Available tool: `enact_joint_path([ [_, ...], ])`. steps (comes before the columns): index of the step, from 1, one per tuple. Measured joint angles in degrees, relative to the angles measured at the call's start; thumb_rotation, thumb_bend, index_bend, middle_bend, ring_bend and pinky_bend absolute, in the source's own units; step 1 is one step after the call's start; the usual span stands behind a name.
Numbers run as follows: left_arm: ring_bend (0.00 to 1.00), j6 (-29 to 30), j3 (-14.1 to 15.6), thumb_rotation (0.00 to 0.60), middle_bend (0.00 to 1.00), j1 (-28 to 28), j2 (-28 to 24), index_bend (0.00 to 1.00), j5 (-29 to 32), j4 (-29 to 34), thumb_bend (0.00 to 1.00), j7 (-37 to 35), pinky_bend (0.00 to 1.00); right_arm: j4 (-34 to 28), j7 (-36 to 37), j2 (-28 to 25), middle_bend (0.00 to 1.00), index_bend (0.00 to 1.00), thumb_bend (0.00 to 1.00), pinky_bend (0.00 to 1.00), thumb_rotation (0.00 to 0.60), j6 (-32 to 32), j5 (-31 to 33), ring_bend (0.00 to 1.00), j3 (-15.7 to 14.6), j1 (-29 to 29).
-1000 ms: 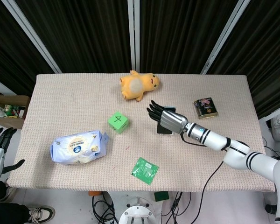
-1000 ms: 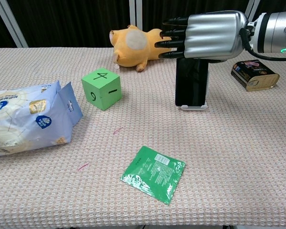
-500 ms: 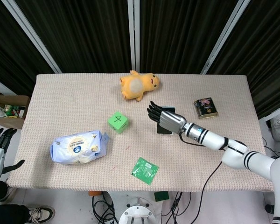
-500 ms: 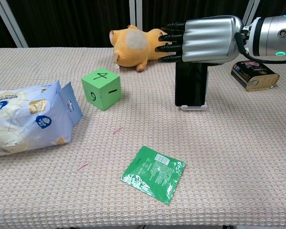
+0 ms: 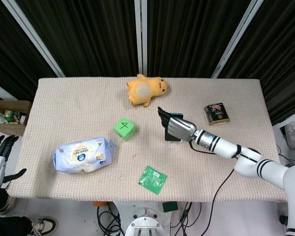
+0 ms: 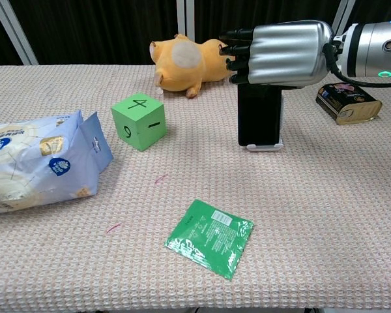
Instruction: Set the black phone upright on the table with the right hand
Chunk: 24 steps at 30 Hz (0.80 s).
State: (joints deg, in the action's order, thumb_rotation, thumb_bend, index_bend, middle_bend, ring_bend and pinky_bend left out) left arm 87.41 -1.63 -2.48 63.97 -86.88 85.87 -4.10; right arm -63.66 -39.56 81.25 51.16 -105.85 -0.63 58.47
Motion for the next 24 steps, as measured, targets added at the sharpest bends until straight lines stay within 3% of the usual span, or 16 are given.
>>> enact_joint_path([
  [9,0.04,-0.26,-0.03,0.600,0.10,-0.22,-0.06,0.11,-0.05,0.22,0.00,0.37,0.17,1.36,1.90,0.28,0.27,0.38,0.36,0.00,0.600,2.01,-0.99,0.12,-0.68,-0.19],
  [24,0.03,0.08,0.03,0.600,0.10,-0.18,-0.41,0.11,-0.32,1.10,0.00,1.08,0.17,3.04,4.55,0.05,0.27,0.39,0.40,0.00,0.600,5.90,-2.86,0.13,-1.54,-0.58],
])
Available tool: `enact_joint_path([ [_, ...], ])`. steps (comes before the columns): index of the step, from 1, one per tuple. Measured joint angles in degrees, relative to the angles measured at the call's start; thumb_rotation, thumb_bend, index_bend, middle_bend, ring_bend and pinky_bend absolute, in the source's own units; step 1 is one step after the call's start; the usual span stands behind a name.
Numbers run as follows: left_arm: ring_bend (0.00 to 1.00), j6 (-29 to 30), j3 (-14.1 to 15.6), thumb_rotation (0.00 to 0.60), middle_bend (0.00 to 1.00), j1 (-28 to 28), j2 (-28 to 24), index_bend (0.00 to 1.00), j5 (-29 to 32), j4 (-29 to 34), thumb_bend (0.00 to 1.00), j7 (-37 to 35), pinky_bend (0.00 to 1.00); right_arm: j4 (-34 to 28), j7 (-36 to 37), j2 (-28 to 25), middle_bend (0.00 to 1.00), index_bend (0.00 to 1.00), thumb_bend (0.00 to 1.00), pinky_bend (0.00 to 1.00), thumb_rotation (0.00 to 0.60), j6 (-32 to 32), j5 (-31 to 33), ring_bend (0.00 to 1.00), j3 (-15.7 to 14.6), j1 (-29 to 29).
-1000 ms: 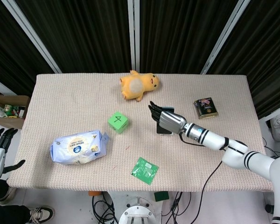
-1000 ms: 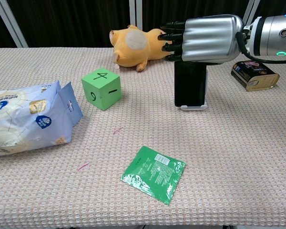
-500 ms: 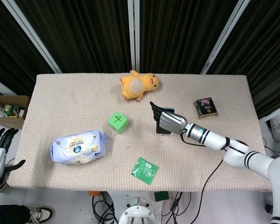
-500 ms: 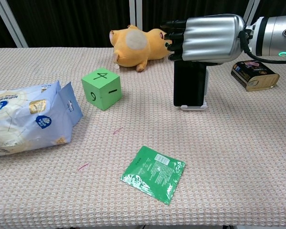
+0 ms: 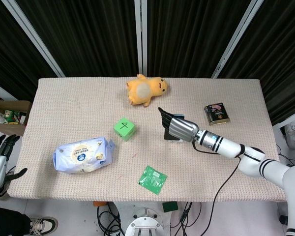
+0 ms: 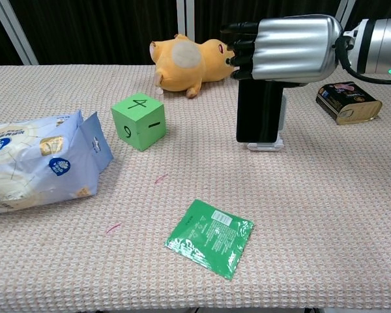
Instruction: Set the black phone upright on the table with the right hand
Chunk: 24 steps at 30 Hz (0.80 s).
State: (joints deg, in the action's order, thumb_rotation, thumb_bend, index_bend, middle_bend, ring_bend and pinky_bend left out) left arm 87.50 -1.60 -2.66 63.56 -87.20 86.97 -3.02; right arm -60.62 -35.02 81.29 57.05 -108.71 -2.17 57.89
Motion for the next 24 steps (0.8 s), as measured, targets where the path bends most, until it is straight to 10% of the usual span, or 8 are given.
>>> enact_joint_path([
  [24,0.04,-1.11,0.08,0.600,0.10,-0.67,0.43,0.11,0.11,0.22,0.00,0.87,0.17,1.78,4.47,-2.03,0.29,0.40,0.46,0.00,0.600,2.97,-1.29,0.13,-1.72,-1.59],
])
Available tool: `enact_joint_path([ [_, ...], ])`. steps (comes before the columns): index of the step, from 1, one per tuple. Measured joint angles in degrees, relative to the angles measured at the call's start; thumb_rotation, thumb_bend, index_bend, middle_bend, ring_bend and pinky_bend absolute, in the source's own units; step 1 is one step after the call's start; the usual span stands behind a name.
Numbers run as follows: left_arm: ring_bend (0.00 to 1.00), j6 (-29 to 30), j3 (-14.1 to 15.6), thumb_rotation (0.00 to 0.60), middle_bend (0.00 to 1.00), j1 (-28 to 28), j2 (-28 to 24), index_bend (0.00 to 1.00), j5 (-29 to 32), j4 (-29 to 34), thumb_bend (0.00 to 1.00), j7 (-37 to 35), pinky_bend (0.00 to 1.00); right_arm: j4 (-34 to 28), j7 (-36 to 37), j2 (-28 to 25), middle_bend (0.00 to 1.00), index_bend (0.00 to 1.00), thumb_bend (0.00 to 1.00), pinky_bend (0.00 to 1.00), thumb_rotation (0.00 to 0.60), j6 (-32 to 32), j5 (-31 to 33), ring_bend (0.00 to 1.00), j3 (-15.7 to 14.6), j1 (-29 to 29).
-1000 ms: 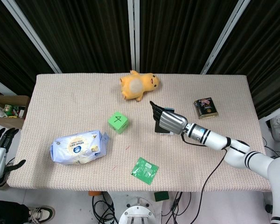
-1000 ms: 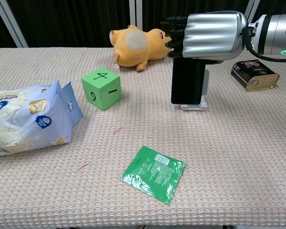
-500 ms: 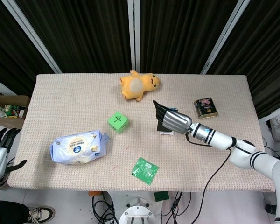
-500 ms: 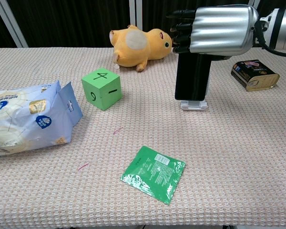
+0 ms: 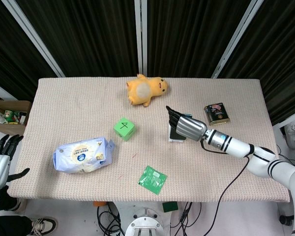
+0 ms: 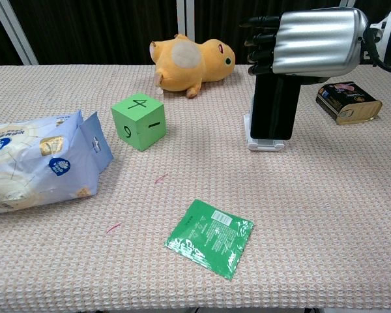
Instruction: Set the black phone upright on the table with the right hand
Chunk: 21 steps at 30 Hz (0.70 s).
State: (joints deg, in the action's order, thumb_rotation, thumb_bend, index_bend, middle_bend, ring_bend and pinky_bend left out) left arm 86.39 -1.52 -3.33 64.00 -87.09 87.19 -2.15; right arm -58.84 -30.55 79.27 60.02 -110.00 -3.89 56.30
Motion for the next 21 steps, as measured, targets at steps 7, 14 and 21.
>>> enact_joint_path([
  [7,0.04,-0.14,0.04,0.600,0.10,-0.02,-0.03,0.11,0.16,-0.13,0.00,-0.02,0.17,1.88,0.78,1.53,0.29,0.41,0.46,0.00,0.600,0.04,-0.59,0.13,-0.46,0.12],
  [14,0.04,-0.39,-0.01,0.600,0.10,-0.19,-0.11,0.11,0.25,-0.09,0.00,-0.02,0.17,3.53,1.44,2.70,0.29,0.40,0.46,0.00,0.600,0.03,-1.00,0.13,-0.70,0.48],
  [21,0.04,-0.46,-0.04,0.600,0.10,-0.24,-0.06,0.11,0.38,-0.26,0.00,-0.21,0.17,4.09,1.09,2.83,0.10,0.09,0.42,0.00,0.600,-1.18,-0.98,0.02,-1.12,0.67],
])
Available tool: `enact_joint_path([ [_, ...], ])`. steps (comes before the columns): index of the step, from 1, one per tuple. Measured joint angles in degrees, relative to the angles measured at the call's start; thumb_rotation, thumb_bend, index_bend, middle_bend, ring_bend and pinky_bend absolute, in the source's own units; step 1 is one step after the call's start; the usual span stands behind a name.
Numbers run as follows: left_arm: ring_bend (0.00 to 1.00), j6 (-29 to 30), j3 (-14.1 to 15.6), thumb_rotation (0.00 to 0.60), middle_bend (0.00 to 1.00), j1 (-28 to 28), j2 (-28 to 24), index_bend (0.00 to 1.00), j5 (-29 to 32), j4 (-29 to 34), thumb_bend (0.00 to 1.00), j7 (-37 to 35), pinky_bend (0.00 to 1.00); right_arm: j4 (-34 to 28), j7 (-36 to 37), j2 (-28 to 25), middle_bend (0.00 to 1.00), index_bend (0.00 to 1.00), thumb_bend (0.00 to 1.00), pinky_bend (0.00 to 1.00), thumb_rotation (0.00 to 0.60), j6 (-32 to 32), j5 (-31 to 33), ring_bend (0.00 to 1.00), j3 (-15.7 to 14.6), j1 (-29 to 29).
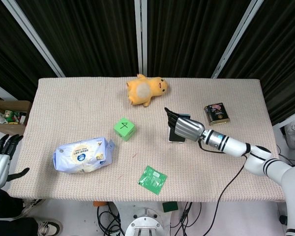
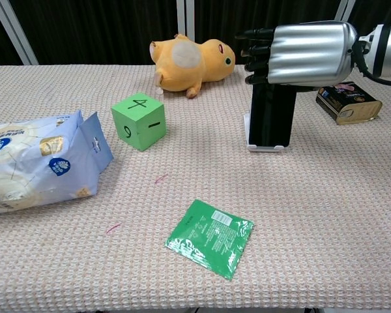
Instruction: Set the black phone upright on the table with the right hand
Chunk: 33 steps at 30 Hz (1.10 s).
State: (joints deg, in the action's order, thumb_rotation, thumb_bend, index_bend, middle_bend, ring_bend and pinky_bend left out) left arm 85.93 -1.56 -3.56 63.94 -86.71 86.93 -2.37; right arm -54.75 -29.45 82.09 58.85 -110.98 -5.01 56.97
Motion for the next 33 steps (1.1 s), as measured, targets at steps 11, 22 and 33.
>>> enact_joint_path([
  [11,0.04,-0.15,0.01,0.600,0.10,-0.10,-0.13,0.11,0.08,0.25,0.00,0.35,0.17,-1.84,1.12,-0.77,0.00,0.00,0.21,0.00,0.600,0.84,0.73,0.00,0.17,-0.34],
  [22,0.04,0.34,-0.49,0.600,0.10,0.36,-0.41,0.11,1.20,-0.85,0.00,-1.36,0.17,-19.18,3.64,-9.53,0.00,0.00,0.18,0.00,0.600,18.88,4.98,0.00,1.72,-11.70],
  [33,0.04,3.02,-0.66,0.600,0.10,0.01,0.78,0.11,-2.16,-1.20,0.00,-1.28,0.17,-34.32,12.13,-15.25,0.00,0.00,0.16,0.00,0.600,38.04,20.57,0.00,-2.93,-41.98],
])
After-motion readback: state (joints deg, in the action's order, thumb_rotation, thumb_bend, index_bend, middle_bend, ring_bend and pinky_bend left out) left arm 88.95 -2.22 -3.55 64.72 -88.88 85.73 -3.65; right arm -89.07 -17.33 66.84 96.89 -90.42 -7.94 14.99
